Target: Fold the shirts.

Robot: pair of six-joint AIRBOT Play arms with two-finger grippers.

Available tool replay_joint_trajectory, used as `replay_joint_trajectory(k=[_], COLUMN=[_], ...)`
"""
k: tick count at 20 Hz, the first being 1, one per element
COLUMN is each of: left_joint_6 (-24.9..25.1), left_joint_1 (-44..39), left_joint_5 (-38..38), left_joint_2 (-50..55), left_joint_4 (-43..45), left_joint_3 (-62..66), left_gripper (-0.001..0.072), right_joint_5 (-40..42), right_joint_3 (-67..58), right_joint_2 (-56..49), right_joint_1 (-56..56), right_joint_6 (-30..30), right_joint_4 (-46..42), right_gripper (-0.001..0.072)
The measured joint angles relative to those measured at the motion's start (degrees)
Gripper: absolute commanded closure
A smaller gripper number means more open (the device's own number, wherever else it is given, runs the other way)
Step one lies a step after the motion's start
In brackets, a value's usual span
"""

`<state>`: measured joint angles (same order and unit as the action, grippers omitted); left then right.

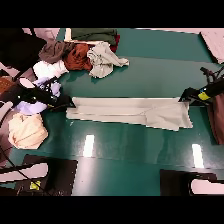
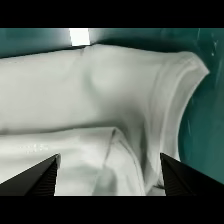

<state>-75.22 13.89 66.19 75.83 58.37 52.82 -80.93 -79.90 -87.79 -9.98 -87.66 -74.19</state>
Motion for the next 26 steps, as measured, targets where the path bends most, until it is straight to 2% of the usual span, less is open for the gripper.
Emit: replay_joint_trajectory(k=[3,7,12,21,23,26], left_joint_6=[-4.74,-7.78,-8.98,-9.22,-9.22,-9.16], left_joint_1=[1.6,1.66,0.55,-4.74,-6.23,-7.43], left_joint_5=[1.6,1.53,1.29,1.01,0.42,0.17], left_joint_2=[-1.84,-4.02,-4.76,-4.9,-4.9,-4.92], left_joint_4=[2.49,-0.94,-7.02,-9.4,-9.44,-9.46], left_joint_3=[5.42,13.16,17.38,18.36,18.36,18.36], left_gripper=[0.0001,0.0001,0.0001,0.0001,0.0001,0.0001], right_joint_5=[-2.03,-2.29,-1.86,-0.94,-0.59,-0.2], right_joint_3=[0.79,5.51,8.81,9.55,9.35,8.83], right_joint_2=[-0.02,-0.87,-5.22,-8.61,-8.79,-8.96], right_joint_1=[-5.22,-11.91,-14.95,-13.7,-12.96,-12.92], right_joint_6=[3.69,10.36,15.91,18.86,19.02,18.97], right_joint_4=[4.92,14.08,19.91,22.03,21.79,21.35], right_gripper=[0.0006,0.0006,0.0008,0.002,0.0176,0.0199])
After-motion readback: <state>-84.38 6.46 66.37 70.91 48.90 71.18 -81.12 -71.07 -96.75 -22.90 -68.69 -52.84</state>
